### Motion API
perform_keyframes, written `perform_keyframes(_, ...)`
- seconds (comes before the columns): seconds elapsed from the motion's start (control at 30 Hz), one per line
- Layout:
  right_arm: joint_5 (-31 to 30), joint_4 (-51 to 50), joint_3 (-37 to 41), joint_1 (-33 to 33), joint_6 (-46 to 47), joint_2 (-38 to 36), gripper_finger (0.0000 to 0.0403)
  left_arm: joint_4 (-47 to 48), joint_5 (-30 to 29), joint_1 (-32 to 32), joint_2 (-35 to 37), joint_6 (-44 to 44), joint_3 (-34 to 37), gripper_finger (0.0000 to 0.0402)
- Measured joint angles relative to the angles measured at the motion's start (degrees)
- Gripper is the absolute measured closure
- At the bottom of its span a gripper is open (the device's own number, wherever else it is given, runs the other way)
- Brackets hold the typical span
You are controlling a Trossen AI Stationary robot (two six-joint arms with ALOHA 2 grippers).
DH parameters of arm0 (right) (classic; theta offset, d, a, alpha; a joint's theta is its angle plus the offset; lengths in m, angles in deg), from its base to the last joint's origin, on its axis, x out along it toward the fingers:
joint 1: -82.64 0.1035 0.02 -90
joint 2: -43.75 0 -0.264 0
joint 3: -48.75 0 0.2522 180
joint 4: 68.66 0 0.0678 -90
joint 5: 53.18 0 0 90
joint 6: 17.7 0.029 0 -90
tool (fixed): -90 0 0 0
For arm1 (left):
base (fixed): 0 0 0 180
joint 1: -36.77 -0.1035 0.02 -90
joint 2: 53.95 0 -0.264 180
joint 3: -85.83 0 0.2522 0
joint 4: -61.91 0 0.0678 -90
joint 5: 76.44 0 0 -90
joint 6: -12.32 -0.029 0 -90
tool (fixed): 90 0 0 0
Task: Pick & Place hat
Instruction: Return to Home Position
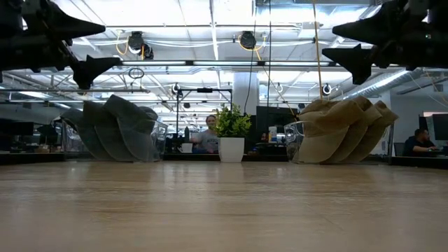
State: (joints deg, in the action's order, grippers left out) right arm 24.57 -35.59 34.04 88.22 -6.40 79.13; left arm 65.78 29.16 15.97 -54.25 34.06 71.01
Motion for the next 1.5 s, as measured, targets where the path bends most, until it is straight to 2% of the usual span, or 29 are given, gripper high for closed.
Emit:
perform_keyframes(0.23,-9.9,0.1,0.1,0.0,0.0,0.0,0.0149,0.2,-18.0,16.2,-0.1,-1.7,0.0,0.0020)
perform_keyframes(0.37,-11.8,-1.5,0.1,0.0,0.0,0.0,0.0149,1.7,-22.1,22.8,-0.2,-4.6,0.0,0.0020)
perform_keyframes(0.43,-12.1,-3.4,0.1,0.0,0.0,0.0,0.0149,1.5,-22.6,24.8,-0.2,-5.2,0.0,0.0020)
perform_keyframes(0.53,-16.3,-7.4,0.1,0.0,1.3,0.0,0.0149,1.4,-22.6,26.8,-0.2,-3.9,0.3,0.0020)
perform_keyframes(0.63,-22.0,-12.1,0.1,0.0,7.1,0.0,0.0149,1.8,-22.7,28.7,-0.2,-1.7,0.3,0.0020)
perform_keyframes(0.7,-23.7,-15.6,0.1,0.0,10.9,0.0,0.0149,3.0,-22.7,29.8,-0.2,-2.3,0.3,0.0020)
perform_keyframes(0.9,-23.7,-19.3,0.1,0.0,15.7,0.0,0.0149,7.8,-23.9,31.5,-0.3,0.1,0.3,0.0020)
perform_keyframes(1.13,-23.6,-18.7,0.1,0.4,12.0,0.0,0.0149,8.2,-19.6,31.9,-0.8,5.0,0.2,0.0021)
perform_keyframes(1.5,-23.6,-13.7,0.1,0.5,10.3,0.0,0.0149,7.0,-19.7,31.9,-0.8,5.2,0.4,0.0020)
